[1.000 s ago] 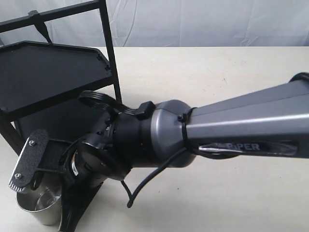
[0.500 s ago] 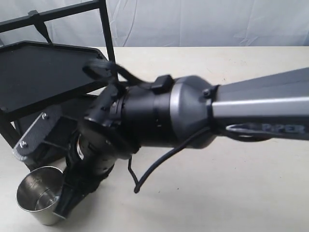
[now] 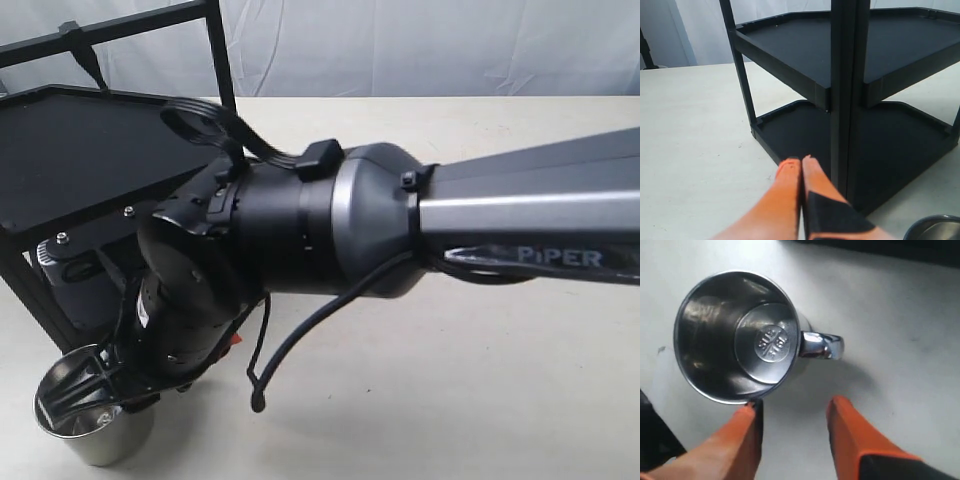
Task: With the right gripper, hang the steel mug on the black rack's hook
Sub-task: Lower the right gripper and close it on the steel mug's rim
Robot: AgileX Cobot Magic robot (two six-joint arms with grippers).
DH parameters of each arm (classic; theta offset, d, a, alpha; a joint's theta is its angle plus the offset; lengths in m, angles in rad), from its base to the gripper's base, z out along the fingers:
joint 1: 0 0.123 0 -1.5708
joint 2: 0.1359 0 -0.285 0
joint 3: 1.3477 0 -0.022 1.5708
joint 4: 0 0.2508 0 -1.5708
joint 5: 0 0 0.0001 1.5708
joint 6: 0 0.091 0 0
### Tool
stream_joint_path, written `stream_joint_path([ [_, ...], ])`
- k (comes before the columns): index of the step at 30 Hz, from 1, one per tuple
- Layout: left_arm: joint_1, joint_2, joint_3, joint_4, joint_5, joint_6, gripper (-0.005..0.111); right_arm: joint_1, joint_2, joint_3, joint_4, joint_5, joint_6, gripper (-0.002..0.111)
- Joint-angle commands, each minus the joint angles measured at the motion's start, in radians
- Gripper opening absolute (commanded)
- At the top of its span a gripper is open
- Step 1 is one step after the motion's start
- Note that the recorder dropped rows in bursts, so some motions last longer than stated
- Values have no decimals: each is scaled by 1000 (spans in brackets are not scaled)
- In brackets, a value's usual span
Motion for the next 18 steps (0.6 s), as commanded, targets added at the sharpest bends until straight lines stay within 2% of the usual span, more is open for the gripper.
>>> stream_joint_path([
  [1,-2,4,-2,6,-8,-4,0,-3,5,-5,61,-41,5,50],
  [4,-2,4,-2,6,-8,-4,0,-3,9,-5,83,-74,23,54],
  [18,-2,4,-2,6,-8,-4,0,-3,96,-5,86,-140,138,54],
])
